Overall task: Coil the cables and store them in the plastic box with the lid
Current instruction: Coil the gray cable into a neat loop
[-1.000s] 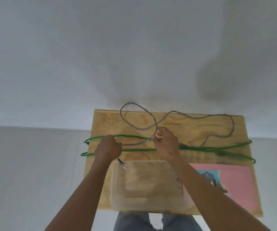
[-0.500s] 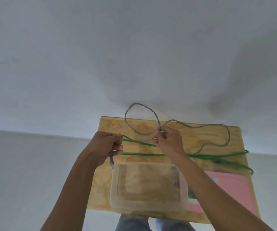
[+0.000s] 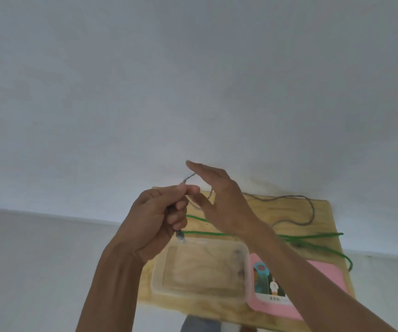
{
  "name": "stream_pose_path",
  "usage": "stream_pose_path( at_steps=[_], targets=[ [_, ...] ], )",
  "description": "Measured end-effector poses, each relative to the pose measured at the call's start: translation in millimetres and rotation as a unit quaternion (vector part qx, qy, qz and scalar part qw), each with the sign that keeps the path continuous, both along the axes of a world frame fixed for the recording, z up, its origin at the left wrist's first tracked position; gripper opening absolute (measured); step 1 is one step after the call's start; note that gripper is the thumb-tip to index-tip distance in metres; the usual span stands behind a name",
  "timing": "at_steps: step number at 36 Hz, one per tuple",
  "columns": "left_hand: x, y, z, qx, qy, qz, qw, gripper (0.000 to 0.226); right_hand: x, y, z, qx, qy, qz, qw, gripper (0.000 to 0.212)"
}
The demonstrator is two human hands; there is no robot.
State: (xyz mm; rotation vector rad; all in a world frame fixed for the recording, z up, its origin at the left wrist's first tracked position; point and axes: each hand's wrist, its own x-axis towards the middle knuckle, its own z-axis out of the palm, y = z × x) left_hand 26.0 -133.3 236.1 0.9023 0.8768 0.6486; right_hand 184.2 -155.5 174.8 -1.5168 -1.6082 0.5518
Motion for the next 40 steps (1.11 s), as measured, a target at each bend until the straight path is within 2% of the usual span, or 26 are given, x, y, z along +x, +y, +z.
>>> stream_pose_path(
  at_steps=[4,6,10,12,15,17,19,20,21,22,24,25,28,30,34,40],
  targets=[
    [11,-17,24,0.029,-0.059,-0.017,0.998,0.027,-8,-2,21,0.077,0.068,0.006,0.995,0.033],
    [16,-20,30,0.043,-0.079,-0.008,0.996,0.028,-8,0,24,0.061,0.088,-0.011,0.994,0.021],
    [22,-18,38,0.077,-0.093,0.000,0.993,0.035,-6,4,35,-0.001,0.170,-0.012,0.985,0.024],
    [24,-14,41,0.088,-0.110,-0.005,0.990,0.034,-3,6,39,-0.001,0.115,-0.011,0.993,0.024],
    [24,-6,48,0.076,-0.146,-0.023,0.986,0.035,-2,11,50,-0.007,0.104,0.008,0.995,0.018],
    [22,1,52,0.078,-0.150,-0.041,0.985,0.032,-3,13,60,0.019,0.089,0.038,0.995,0.027],
    [18,8,54,0.081,-0.151,-0.054,0.984,0.024,-8,19,64,-0.002,0.196,0.075,0.978,0.035],
    [16,11,55,0.084,-0.156,-0.060,0.982,0.021,-11,23,69,-0.021,0.240,0.092,0.966,0.025],
    [14,13,55,0.091,-0.166,-0.064,0.980,0.020,-13,25,67,-0.021,0.242,0.116,0.963,0.012],
    [13,16,55,0.099,-0.177,-0.065,0.977,0.020,-16,26,71,-0.017,0.214,0.105,0.971,0.007],
    [11,21,57,0.106,-0.186,-0.043,0.976,0.021,-20,34,66,-0.001,0.136,0.026,0.990,0.030],
    [10,24,58,0.108,-0.187,-0.026,0.976,0.025,-22,34,65,-0.022,0.120,0.029,0.992,0.037],
    [6,38,62,0.137,-0.175,0.016,0.975,0.033,-27,34,66,-0.040,0.014,0.044,0.998,0.035],
    [-1,50,62,0.178,-0.140,0.031,0.974,0.033,-31,31,66,-0.036,0.002,0.043,0.998,0.042],
    [-13,69,61,0.223,-0.083,0.056,0.970,0.031,-34,31,70,-0.020,-0.006,0.038,0.999,0.019],
    [-16,82,50,0.281,-0.049,0.056,0.957,0.021,-39,31,82,-0.037,-0.079,0.036,0.996,0.025]
  ],
)
